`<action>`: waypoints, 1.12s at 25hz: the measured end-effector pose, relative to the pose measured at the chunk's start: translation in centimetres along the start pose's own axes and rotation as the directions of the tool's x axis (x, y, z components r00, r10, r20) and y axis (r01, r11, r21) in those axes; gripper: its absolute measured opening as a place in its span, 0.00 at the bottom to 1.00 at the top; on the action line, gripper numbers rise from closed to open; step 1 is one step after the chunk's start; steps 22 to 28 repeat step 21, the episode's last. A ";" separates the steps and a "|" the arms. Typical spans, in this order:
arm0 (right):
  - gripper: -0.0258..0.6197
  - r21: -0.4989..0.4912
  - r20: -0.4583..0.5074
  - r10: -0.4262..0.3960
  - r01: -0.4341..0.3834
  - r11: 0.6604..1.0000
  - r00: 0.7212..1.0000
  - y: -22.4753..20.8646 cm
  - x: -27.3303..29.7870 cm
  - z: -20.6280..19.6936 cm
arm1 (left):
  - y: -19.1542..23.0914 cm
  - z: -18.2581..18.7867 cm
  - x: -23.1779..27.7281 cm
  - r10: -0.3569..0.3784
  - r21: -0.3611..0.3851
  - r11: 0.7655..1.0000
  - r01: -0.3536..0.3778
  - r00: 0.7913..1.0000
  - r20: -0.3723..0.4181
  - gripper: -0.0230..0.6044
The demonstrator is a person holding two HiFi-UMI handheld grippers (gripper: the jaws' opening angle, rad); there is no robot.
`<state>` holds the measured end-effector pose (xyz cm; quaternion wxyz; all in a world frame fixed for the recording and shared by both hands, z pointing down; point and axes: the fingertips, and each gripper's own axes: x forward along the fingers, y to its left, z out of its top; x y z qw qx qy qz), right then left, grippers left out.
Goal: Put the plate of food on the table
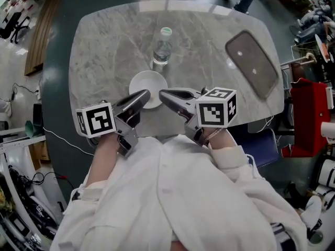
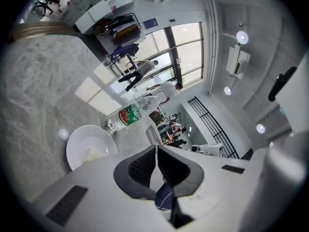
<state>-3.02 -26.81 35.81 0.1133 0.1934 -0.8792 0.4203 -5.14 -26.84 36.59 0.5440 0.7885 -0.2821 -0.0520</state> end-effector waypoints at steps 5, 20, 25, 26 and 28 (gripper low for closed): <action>0.04 -0.055 -0.045 0.000 -0.003 0.998 0.999 0.2 -0.7 0.0 | 0.5 -0.8 0.1 0.011 -0.004 1.000 -0.011 1.000 -0.014 0.08; 0.04 -0.108 -0.159 0.008 -0.025 0.994 0.987 0.2 -2.6 -1.8 | 0.5 -3.0 0.7 0.015 -0.005 1.000 -0.015 0.998 -0.064 0.08; 0.04 -0.108 -0.161 0.008 -0.026 0.994 0.987 0.3 -2.7 -2.0 | 0.4 -3.2 0.8 0.009 -0.012 1.000 -0.010 0.998 -0.062 0.08; 0.04 -0.108 -0.161 0.008 -0.026 0.994 0.987 0.3 -2.7 -2.0 | 0.4 -3.2 0.8 0.009 -0.012 1.000 -0.010 0.998 -0.062 0.08; 0.04 -0.108 -0.161 0.008 -0.026 0.994 0.987 0.3 -2.7 -2.0 | 0.4 -3.2 0.8 0.009 -0.012 1.000 -0.010 0.998 -0.062 0.08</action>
